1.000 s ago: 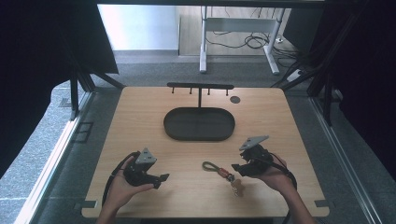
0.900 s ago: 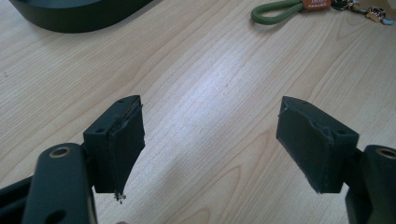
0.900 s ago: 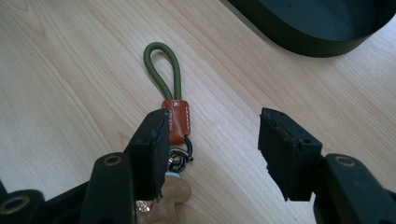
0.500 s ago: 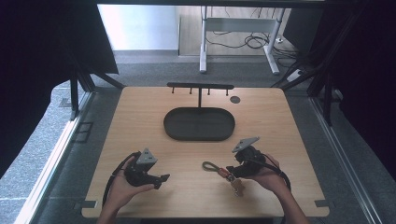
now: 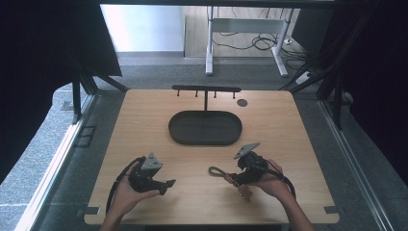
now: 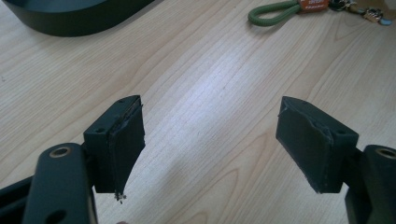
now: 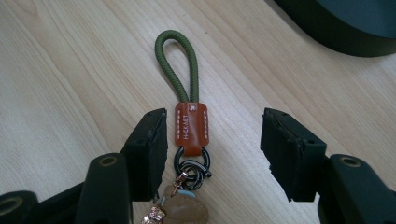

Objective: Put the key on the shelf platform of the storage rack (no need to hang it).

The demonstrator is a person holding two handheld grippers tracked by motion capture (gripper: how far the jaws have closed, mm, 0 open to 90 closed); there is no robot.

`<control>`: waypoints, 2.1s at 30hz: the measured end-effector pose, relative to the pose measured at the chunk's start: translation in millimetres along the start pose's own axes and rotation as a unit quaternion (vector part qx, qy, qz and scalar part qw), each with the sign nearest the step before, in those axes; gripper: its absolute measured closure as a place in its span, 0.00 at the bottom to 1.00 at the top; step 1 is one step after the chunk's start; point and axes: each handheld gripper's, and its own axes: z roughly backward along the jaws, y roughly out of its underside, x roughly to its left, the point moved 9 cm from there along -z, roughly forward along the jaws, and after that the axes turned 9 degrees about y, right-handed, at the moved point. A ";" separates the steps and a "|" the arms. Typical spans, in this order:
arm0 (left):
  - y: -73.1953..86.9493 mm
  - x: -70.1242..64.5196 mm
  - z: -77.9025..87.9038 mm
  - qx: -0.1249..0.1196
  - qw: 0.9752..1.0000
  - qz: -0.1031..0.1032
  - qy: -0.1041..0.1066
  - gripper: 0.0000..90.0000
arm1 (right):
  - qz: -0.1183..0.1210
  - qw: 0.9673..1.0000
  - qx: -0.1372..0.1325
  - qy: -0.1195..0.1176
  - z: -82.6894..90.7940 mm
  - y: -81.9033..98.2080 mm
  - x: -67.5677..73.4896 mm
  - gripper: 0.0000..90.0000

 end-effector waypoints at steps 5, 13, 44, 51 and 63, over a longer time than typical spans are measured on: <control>0.5 0.2 -0.2 0.002 1.000 0.000 0.001 0.27 | 0.007 1.000 0.010 -0.001 -5.5 0.0 4.0 0.47; 1.0 -0.3 -0.8 0.004 1.000 0.000 0.002 0.27 | 0.014 1.000 0.016 -0.002 -14.2 0.7 10.6 0.47; 1.4 -1.0 -2.7 0.007 1.000 0.002 0.003 0.27 | 0.003 0.998 0.057 -0.020 -46.2 8.4 13.1 0.56; 1.6 -0.9 -3.2 0.008 1.000 0.000 0.004 0.27 | 0.000 0.997 0.067 -0.029 -48.0 8.7 11.1 0.59; 1.0 -1.0 -2.6 0.006 1.000 0.000 0.005 0.27 | 0.019 0.995 0.090 -0.034 -47.6 6.2 13.3 0.73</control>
